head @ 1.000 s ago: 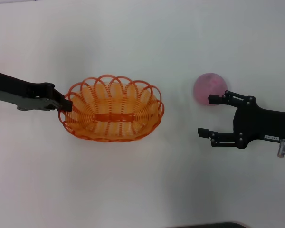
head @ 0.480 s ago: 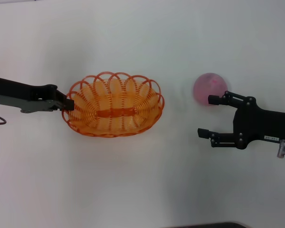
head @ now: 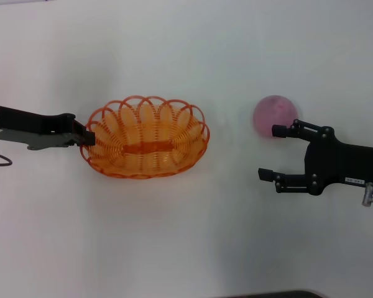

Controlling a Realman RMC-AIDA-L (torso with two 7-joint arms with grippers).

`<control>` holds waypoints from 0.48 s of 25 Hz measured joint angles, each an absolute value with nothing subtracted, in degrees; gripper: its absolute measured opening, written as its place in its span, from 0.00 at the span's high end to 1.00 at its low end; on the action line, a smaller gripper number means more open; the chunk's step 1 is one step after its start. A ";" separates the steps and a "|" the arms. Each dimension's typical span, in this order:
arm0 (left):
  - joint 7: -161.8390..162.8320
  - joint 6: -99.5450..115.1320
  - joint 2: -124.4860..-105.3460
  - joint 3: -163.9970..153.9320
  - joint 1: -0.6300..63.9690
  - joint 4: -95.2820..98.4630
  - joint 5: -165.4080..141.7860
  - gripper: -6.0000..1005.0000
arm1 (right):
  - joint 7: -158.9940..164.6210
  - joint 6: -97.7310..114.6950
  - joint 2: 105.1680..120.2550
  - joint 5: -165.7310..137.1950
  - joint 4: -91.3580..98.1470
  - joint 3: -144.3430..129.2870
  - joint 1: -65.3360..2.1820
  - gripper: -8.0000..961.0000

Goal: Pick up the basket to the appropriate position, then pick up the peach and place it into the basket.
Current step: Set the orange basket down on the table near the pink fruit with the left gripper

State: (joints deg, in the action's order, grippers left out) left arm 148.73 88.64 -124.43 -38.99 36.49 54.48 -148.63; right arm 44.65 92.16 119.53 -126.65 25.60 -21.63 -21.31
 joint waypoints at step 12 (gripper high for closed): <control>149.97 84.59 -124.45 -42.99 34.70 52.79 -146.47 0.94 | 44.65 92.11 119.53 -126.65 25.39 -21.39 -21.45 0.04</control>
State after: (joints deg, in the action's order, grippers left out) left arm 149.97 84.59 -124.45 -42.99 34.70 52.79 -146.47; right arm 44.65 92.11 119.53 -126.65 25.39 -21.39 -21.45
